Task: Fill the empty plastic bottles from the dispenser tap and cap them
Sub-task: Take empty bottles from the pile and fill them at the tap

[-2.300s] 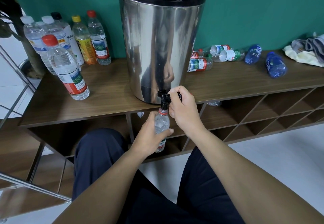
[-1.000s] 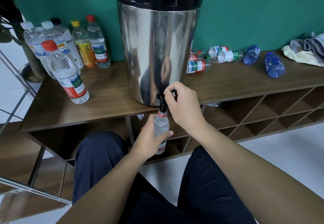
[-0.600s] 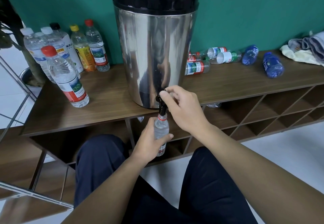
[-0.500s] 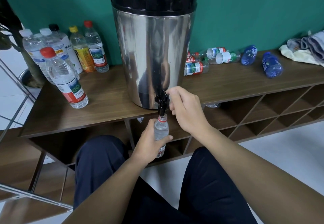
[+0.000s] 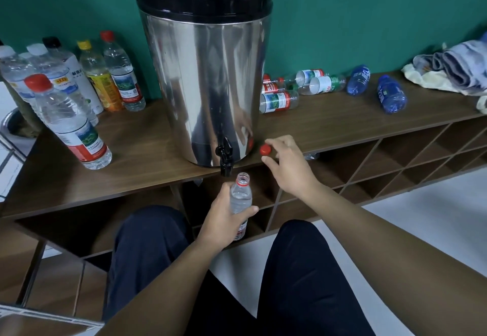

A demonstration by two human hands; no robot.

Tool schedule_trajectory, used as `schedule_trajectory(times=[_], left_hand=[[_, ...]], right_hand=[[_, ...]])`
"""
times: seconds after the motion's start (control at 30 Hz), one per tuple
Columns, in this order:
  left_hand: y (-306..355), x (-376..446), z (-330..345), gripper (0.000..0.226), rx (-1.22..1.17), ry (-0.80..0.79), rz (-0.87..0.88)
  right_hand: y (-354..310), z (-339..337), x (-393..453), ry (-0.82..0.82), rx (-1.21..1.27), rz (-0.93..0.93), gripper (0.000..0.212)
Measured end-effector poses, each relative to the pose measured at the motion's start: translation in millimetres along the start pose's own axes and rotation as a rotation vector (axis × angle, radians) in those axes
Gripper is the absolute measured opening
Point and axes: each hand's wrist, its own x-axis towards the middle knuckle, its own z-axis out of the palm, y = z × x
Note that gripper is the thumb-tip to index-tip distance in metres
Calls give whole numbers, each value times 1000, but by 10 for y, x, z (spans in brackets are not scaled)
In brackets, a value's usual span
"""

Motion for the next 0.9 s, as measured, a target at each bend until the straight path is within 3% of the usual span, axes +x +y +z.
schedule_trajectory(times=[0.37,0.47,0.6,0.7,0.9], left_hand=[[98,37,131,54,-64,68,21],[109,23,127,53,-62,53,20],[173,-5,81,55,-29,-1,37],[281,-49,42,58,-9,-5,63],[610,-265,-36,59,-45,56,113]], right_hand=[[70,54,304,-108,-93,-7,35],[28,7,247,-69,7,25,28],[-189,-207,48,-108,396,64,19],[-368,-388,-158,-183,436,-27,17],[-631,-735,-510,-136,297,-195,18]])
